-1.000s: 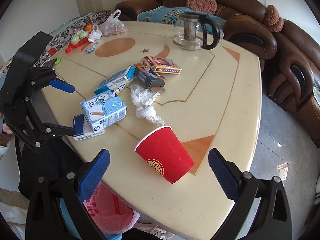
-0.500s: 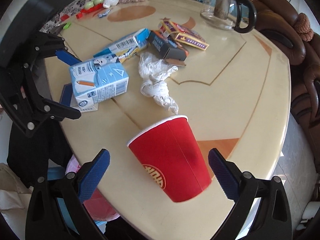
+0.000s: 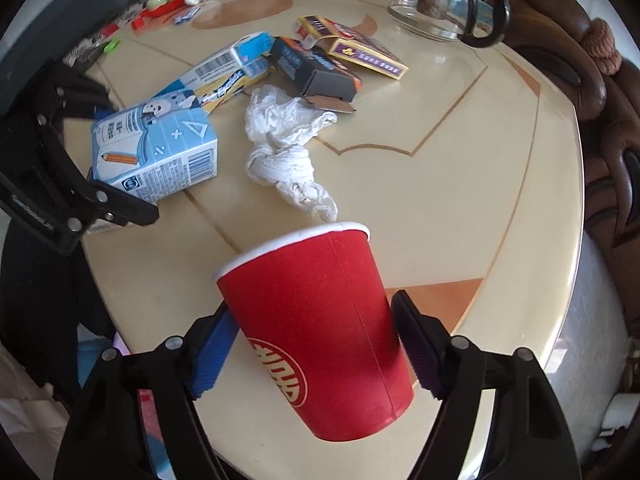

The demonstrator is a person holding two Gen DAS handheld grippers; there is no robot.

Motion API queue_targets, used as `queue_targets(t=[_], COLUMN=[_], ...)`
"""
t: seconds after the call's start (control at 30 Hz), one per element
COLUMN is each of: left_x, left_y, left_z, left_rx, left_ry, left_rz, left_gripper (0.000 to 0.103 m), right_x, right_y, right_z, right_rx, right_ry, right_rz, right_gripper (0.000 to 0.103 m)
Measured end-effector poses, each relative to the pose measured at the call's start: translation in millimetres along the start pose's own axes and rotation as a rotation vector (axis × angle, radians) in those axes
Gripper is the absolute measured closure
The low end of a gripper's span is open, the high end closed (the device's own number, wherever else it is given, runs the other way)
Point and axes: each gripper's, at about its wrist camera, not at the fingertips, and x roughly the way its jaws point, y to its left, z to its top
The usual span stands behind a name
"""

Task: Collect trash
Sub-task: 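Grasp the red cup with the right tool while the left tool grasps the blue-white box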

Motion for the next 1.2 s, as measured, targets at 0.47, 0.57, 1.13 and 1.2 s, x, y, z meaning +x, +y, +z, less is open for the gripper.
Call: queue_targets(t=[0.47, 0.57, 1.13, 1.2], left_x=[-21, -33, -132, -146], left_y=[9, 9, -2, -4], left_z=[-8, -18, -108, -122], left_rx=[-0.034, -0.039, 0.022, 0.026], left_ry=[-0.061, -0.096, -0.325, -0.359], left_rz=[-0.044, -0.046, 0.034, 0.036], left_gripper=[0.032, 0.032, 0.032, 0.032], right_x=[-19, -29, -142, -157], right_y=[-5, -3, 56, 71], right_z=[-8, -7, -8, -11], right_rx=[0.12, 0.124, 0.134, 0.124], right_ry=[-0.034, -0.049, -0.201, -0.219], right_rz=[-0.036, -0.049, -0.122, -0.135], right_gripper=[0.036, 0.036, 0.036, 0.036])
